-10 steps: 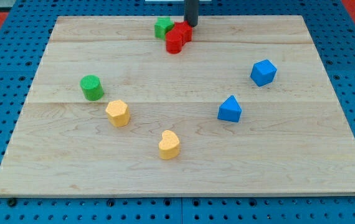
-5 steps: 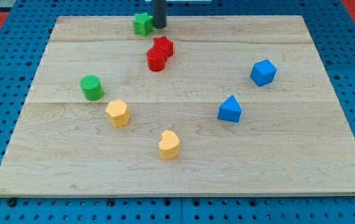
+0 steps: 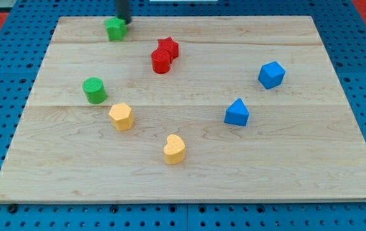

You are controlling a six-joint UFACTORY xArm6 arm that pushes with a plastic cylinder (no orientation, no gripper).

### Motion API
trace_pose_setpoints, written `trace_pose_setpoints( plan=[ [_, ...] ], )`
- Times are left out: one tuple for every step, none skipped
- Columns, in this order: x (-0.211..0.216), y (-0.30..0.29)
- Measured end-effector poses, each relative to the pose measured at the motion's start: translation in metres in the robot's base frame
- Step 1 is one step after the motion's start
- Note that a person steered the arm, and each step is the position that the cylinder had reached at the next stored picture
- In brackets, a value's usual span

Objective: Move the green star above the green circle

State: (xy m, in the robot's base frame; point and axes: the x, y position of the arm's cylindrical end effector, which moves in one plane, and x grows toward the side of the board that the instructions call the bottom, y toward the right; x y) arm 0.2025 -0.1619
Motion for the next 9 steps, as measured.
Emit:
trace_pose_setpoints(
  plan=[
    [0.019, -0.017],
    [0.048, -0.017],
    [0.049, -0.017],
    [0.05, -0.017],
    [0.054, -0.015],
    [0.082, -0.001],
    [0.095, -0.007],
    [0.083, 0.026],
    [0.083, 0.036]
  ],
)
